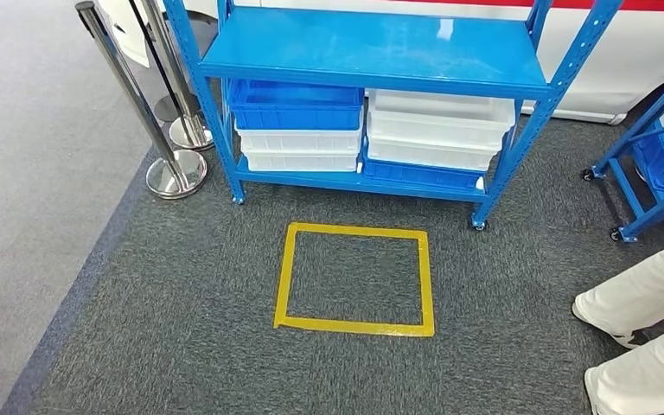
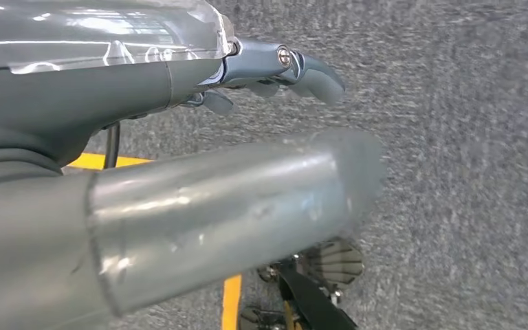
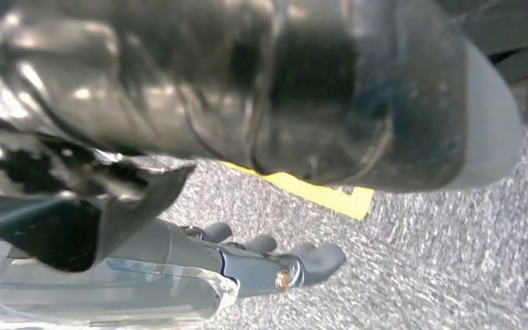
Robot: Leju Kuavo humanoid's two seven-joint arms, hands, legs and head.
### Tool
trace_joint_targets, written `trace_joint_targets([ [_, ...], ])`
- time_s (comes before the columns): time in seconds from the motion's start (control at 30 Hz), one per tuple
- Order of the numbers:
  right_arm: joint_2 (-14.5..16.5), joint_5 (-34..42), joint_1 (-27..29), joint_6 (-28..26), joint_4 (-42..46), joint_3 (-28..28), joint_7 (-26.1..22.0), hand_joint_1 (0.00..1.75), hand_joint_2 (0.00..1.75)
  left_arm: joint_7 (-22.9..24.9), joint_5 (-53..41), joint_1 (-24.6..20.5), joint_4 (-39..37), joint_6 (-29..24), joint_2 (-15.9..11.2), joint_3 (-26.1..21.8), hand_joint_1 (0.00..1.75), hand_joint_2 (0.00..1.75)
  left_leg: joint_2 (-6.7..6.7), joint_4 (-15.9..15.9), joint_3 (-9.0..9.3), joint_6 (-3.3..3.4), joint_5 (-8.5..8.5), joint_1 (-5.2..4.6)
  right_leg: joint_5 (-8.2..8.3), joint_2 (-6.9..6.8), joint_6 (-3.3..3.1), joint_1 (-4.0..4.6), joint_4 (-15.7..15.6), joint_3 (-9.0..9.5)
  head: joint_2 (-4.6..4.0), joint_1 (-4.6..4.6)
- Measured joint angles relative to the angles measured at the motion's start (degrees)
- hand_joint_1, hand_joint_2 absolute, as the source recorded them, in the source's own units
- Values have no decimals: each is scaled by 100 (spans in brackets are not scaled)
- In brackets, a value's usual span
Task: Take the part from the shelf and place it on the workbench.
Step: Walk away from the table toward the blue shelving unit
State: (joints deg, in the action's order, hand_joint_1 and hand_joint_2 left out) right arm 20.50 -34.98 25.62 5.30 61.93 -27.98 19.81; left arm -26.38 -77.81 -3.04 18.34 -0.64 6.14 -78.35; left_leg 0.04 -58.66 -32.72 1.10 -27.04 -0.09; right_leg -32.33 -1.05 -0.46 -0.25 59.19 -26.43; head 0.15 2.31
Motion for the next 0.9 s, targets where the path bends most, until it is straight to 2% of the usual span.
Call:
trace_joint_targets([
  [0.07,-1,5,9,10,3,4,2,0,0,0,-1,17,16,11,17,3,0,0,-20,86,133,71,-23,27,-63,29,53,-5,222,-56,0,1],
  [0.1,-1,5,9,20,5,7,3,0,0,0,-1,16,19,20,28,4,0,0,-26,116,196,101,-38,35,-175,49,72,-8,474,-193,0,2],
  [0.17,-2,0,9,51,8,13,3,0,0,0,-1,12,30,41,44,7,0,0,-34,127,261,145,-91,32,-465,77,107,-19,1139,-631,0,2],
  [0.2,-2,-5,11,64,8,15,2,0,0,0,0,14,36,51,48,8,0,0,-43,125,293,150,-126,29,-543,80,122,-26,1396,-846,0,2],
  [0.23,-2,0,17,75,8,15,0,0,0,0,0,20,40,58,53,8,0,0,-48,125,339,145,-167,28,-512,81,132,-32,1493,-985,0,2],
  [0.27,-2,35,25,73,7,15,2,0,0,1,0,29,43,68,58,8,0,0,-43,124,399,137,-215,28,-356,77,129,-37,1399,-1033,0,3],
  [0.33,-3,171,36,52,5,13,15,0,0,2,-1,52,43,84,75,10,0,0,-8,126,540,110,-324,28,179,-7,91,-32,788,-900,0,4],
  [0.37,-4,242,32,37,3,10,21,0,0,2,-1,61,43,90,85,11,0,0,19,120,606,86,-380,22,331,-95,61,-9,485,-841,0,5],
  [0.43,-5,311,8,25,0,10,23,0,0,6,-1,68,49,93,96,13,0,0,93,105,693,11,-472,5,434,-216,-19,36,201,-805,0,9],
  [0.47,-5,321,4,23,-2,13,25,0,0,9,-1,63,52,93,96,14,0,0,128,88,732,-29,-495,-6,398,-197,-59,49,186,-819,0,11],
  [0.53,-3,327,10,23,-4,19,32,0,0,16,-5,49,57,95,98,17,0,0,166,-8,765,-92,-536,-9,439,-86,-132,24,154,-742,0,13],
  [0.57,-2,328,15,23,-5,21,33,0,0,19,-9,35,58,96,103,19,0,0,143,-145,713,-120,-564,-1,425,-40,-160,10,134,-692,0,11],
  [0.6,-1,328,11,23,-5,23,33,0,0,21,-13,22,59,96,108,20,0,0,111,-394,584,-151,-643,15,411,4,-187,-5,112,-643,0,11],
  [0.7,0,322,0,21,-6,29,32,0,0,34,-16,14,61,96,113,22,0,0,49,-1353,-51,-237,-1055,67,325,141,-232,-10,95,-546,0,10],
  [0.73,0,301,3,15,-8,32,31,0,0,41,-15,21,61,95,112,23,0,0,49,-1490,-206,-255,-1104,77,286,182,-230,-12,95,-500,0,10],
  [0.77,0,276,8,4,-9,34,29,0,0,47,-15,26,61,93,112,23,0,0,49,-1468,-290,-265,-1045,84,245,214,-223,-15,96,-444,0,10],
  [0.8,0,244,12,-7,-11,38,26,0,0,51,-15,31,61,93,112,23,0,0,49,-1223,-277,-263,-832,89,195,233,-211,-19,96,-371,0,10],
  [0.83,0,210,18,-17,-14,40,24,0,0,52,-15,34,61,92,112,23,0,0,49,-862,-213,-252,-529,90,143,249,-191,-23,91,-307,0,10],
  [0.87,0,188,18,-22,-16,42,23,0,0,53,-15,36,61,93,113,24,0,0,50,-546,-159,-230,-298,81,94,257,-166,-23,93,-249,0,11],
  [0.9,0,168,15,-23,-19,43,23,0,0,55,-14,39,61,94,113,24,0,0,51,-290,-121,-202,-150,64,56,264,-142,-21,92,-212,0,11],
])
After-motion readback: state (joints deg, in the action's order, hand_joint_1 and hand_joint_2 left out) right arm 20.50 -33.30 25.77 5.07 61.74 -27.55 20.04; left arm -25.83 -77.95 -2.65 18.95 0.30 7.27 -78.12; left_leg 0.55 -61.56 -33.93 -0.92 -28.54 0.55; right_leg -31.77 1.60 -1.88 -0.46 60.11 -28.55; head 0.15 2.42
